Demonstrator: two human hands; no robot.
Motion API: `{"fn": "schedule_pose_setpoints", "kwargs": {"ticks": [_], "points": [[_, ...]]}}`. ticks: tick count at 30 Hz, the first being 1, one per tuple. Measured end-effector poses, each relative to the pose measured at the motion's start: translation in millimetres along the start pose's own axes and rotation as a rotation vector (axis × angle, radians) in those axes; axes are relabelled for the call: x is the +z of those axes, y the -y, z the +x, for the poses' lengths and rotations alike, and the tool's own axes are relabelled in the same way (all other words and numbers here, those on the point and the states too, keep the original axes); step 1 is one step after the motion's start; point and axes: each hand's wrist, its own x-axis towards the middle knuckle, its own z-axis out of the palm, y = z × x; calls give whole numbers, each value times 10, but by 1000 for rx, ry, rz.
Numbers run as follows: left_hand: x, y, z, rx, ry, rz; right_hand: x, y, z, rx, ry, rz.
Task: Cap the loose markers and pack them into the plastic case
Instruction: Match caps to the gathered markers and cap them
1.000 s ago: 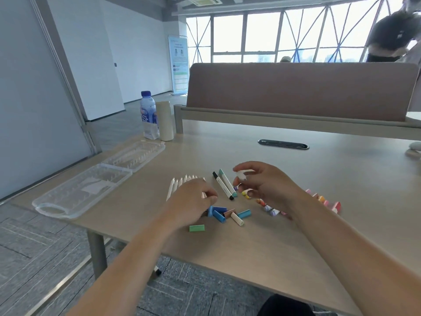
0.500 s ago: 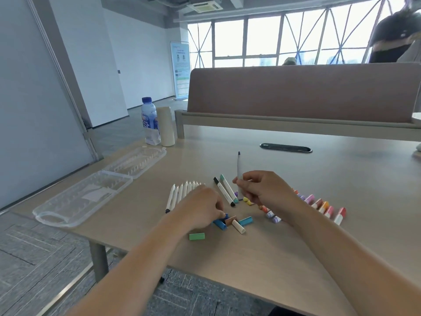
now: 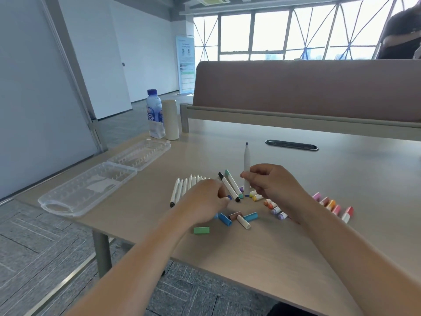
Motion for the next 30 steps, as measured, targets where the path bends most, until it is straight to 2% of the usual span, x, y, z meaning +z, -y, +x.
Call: {"fn": "schedule_pose_setpoints", "kwargs": {"ticks": [2, 5, 7, 10, 13, 17, 20, 24, 30], "points": [[-16, 72, 3, -59, -85, -207, 29, 30, -23, 10, 16, 23], [-94, 199, 13, -135, -164, -674, 68, 75, -44, 44, 83, 195], [-154, 219, -18, -181, -157, -994, 91, 109, -22, 50, 119, 284], [-232, 247, -83, -214, -132, -1391, 151, 182, -14, 43, 154, 279], [-314, 308, -130, -246, -112, -1626, 232, 232, -27, 9, 221, 247], [-406, 394, -176, -220, -168, -1647, 362, 305, -53, -47, 306, -2], [-479, 440, -210, -180, -252, -1524, 452, 375, -75, -97, 368, -192], [-532, 478, -235, -134, -269, -1417, 509, 422, -83, -135, 387, -242], [-527, 510, -228, -65, -264, -1307, 533, 419, -96, -97, 382, -253]]}}
